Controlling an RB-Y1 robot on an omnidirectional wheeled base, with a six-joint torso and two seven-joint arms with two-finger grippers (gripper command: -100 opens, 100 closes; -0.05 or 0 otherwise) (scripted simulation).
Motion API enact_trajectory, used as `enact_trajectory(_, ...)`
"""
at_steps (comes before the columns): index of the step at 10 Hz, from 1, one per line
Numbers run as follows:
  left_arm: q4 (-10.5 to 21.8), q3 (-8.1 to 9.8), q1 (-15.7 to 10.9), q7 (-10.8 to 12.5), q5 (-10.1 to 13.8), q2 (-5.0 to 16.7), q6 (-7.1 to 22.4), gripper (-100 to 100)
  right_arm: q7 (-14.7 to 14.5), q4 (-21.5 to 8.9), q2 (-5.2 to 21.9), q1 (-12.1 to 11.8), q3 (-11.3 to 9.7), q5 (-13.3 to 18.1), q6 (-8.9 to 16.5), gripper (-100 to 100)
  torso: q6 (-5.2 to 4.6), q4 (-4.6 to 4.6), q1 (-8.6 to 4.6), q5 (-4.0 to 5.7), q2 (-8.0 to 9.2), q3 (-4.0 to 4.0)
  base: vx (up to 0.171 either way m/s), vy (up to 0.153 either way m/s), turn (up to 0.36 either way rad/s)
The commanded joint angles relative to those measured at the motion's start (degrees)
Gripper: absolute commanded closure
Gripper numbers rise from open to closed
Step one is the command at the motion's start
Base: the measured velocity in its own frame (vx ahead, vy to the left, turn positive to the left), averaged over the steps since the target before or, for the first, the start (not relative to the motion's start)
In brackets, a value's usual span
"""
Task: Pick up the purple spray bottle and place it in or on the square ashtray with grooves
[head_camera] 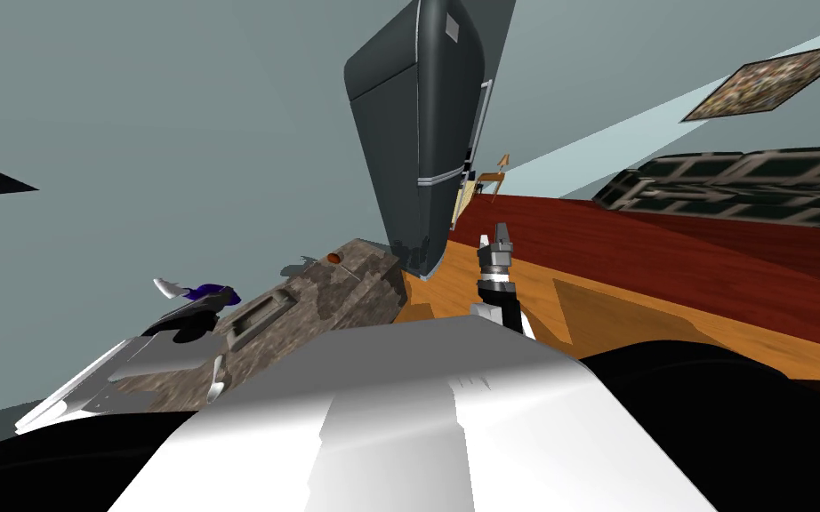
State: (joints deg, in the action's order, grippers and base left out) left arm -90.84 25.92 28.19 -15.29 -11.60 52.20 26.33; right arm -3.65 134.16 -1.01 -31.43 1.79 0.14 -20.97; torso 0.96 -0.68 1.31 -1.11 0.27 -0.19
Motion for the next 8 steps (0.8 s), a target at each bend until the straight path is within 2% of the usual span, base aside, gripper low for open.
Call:
enact_trajectory(1,0.0,0.0,0.0,0.0,0.0,0.0,0.0,-100,0.0,0.0,0.0,0.0,0.0,0.0,0.0,0,0.0,0.0,0.0,0.0,0.0,0.0,0.0,0.0,0.0)
enact_trajectory(3,0.0,0.0,0.0,0.0,0.0,0.0,0.0,-100,0.0,0.0,0.0,0.0,0.0,0.0,0.0,0,0.0,0.0,-0.05,0.01,-0.02,-0.01,0.0,0.0,0.0)
enact_trajectory(4,0.0,0.0,0.0,0.0,0.0,0.0,0.0,0,0.0,0.0,0.0,0.0,0.0,0.0,0.0,0,0.0,0.0,-0.05,0.01,-0.02,-0.01,0.0,0.0,0.0)
enact_trajectory(5,-2.3,1.04,1.4,0.1,2.0,2.2,2.0,-100,0.0,0.0,0.0,0.0,0.0,0.0,0.0,0,0.0,-0.01,-0.05,0.01,-0.02,-0.01,-0.001,-0.008,0.011)
enact_trajectory(8,-5.8,2.59,3.6,0.2,5.0,5.5,5.0,-100,0.0,0.0,0.0,0.0,0.0,0.0,0.0,0,-0.01,0.0,-0.14,0.05,-0.01,-0.01,-0.002,-0.016,0.012)
